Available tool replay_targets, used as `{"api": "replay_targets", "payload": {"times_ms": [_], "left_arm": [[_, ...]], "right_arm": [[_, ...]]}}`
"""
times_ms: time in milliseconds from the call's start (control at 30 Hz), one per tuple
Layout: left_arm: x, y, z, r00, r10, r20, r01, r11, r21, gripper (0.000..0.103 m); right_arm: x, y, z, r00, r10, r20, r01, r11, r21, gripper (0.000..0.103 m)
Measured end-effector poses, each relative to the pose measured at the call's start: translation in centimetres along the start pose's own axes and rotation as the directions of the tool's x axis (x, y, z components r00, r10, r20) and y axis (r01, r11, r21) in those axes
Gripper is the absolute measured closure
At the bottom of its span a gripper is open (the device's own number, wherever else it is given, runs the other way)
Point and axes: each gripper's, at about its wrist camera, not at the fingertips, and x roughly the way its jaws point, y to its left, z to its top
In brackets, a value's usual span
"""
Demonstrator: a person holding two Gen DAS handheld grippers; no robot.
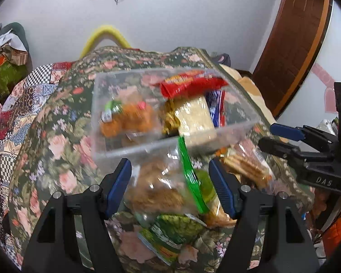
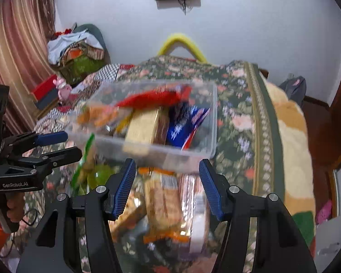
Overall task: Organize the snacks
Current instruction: 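Grasp the green-striped bread bag with the left tool while the right tool grasps the wafer pack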
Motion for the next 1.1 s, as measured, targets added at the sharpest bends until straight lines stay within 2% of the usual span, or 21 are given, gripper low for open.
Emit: {"api": "replay_targets", "payload": {"times_ms": [267, 433, 700, 800, 1000, 1100], "left_arm": [[1.3, 1.2, -1.8, 0.998, 0.046, -0.045, -0.047, 0.999, -0.027, 0.033], [1.1, 2.3, -2.7, 0.999, 0.024, -0.038, -0.026, 0.999, -0.046, 0.027], [1.8, 2.1, -4.2, 0.998, 0.037, -0.045, -0.038, 0.999, -0.017, 0.018], [2.7, 2.0, -4.3, 0.995, 0.066, -0.07, -0.066, 0.998, -0.002, 0.017], [4.5, 3.2, -4.3, 0.993, 0.026, -0.112, -0.036, 0.996, -0.087, 0.015], [4.4, 3.4, -4.1, 0.995, 0.06, -0.081, -0.068, 0.992, -0.103, 0.02]], "right_arm": [[2.1, 0.2, -2.8, 0.996, 0.03, -0.088, -0.029, 1.0, 0.012, 0.048], [2.7, 0.4, -3.8, 0.992, 0.047, -0.115, -0.045, 0.999, 0.017, 0.048], [2.8, 0.8, -3.8, 0.995, 0.019, -0.097, -0.019, 1.0, -0.004, 0.049], [3.0, 0.6, -3.7, 0.995, 0.012, -0.096, -0.012, 1.0, -0.001, 0.049], [3.0, 0.8, -3.7, 0.994, 0.006, -0.105, -0.008, 1.0, -0.014, 0.049], [2.8, 0.8, -3.9, 0.994, 0.007, -0.11, -0.01, 1.0, -0.027, 0.048]]}}
